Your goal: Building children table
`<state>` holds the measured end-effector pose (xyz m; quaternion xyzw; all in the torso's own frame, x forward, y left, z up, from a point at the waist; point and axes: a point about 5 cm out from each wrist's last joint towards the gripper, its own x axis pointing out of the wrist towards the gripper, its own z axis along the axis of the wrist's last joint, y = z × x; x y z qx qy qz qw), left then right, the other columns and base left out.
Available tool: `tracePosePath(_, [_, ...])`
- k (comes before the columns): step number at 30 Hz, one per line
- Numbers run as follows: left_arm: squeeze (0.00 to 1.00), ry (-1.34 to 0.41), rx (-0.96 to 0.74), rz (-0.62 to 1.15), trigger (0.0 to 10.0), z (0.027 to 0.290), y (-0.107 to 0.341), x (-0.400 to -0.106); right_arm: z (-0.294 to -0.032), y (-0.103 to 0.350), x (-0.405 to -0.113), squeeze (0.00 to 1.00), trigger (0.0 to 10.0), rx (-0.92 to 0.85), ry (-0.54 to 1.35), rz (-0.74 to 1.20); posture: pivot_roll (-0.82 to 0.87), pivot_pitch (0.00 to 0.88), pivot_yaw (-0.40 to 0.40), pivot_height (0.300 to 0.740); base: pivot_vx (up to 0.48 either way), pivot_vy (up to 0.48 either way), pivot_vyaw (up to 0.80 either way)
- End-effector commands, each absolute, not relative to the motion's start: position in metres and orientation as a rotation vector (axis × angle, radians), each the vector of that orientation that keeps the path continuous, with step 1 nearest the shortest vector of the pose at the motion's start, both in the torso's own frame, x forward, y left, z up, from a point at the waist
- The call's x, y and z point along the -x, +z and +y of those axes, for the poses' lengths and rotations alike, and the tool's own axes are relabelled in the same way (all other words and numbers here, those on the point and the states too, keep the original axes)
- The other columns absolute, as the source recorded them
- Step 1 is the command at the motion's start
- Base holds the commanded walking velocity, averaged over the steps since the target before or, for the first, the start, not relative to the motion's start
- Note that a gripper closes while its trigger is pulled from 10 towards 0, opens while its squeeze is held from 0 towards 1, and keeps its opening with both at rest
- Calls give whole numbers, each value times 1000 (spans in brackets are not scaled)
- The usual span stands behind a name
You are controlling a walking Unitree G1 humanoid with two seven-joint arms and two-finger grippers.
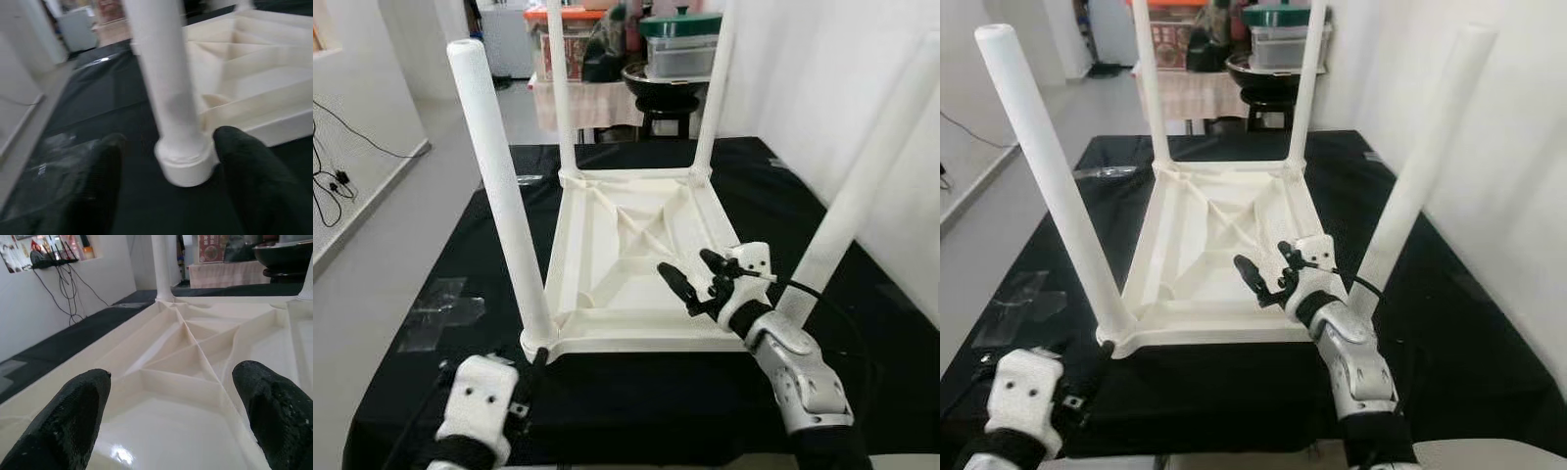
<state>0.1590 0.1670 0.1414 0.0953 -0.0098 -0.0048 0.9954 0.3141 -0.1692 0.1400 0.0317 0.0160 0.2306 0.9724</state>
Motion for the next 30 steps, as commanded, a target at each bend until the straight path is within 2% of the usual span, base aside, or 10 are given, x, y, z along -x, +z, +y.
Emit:
tracePosePath(1, [1000, 57, -194, -26, 10000, 175, 139, -159, -174, 140, -312, 0, 10000, -30, 474, 32, 18, 0, -22, 740, 0, 0, 0])
tracePosePath(6, [1000, 111, -144, -10, 10000, 192, 130, -173, -184, 142, -309, 0, 10000, -5, 479, 36, 9, 0, -29, 740, 0, 0, 0])
tracePosePath(9, [1000, 67, -80, -5, 10000, 195, 126, -185, -188, 144, -308, 0, 10000, 2, 479, 37, 7, 0, -29, 740, 0, 0, 0])
tracePosePath(11, [1000, -39, -56, 4, 10000, 190, 123, -196, -186, 147, -305, 0, 10000, 4, 508, 32, -10, 0, -22, 740, 0, 0, 0])
tracePosePath(17, [1000, -119, -61, 13, 10000, 187, 120, -206, -182, 151, -301, 0, 10000, -2, 555, 22, -21, 0, -14, 740, 0, 0, 0])
tracePosePath(18, [314, -136, -68, 12, 10000, 187, 120, -209, -180, 152, -298, 0, 10000, -11, 577, 20, -24, 0, -10, 740, 0, 0, 0])
tracePosePath(20, [314, -147, -72, 10, 10000, 188, 120, -211, -179, 153, -296, 0, 10000, -17, 593, 18, -27, 0, -9, 740, 0, 0, 0])
tracePosePath(21, [0, -164, -78, 9, 10000, 189, 120, -213, -178, 154, -292, 0, 10000, -27, 618, 17, -30, 0, -7, 740, 0, 0, 0])
tracePosePath(30, [0, -83, -117, -66, 10000, 200, 127, -230, -167, 163, -262, 0, 10000, -63, 847, 35, -54, 0, -19, 740, 0, 0, 0])
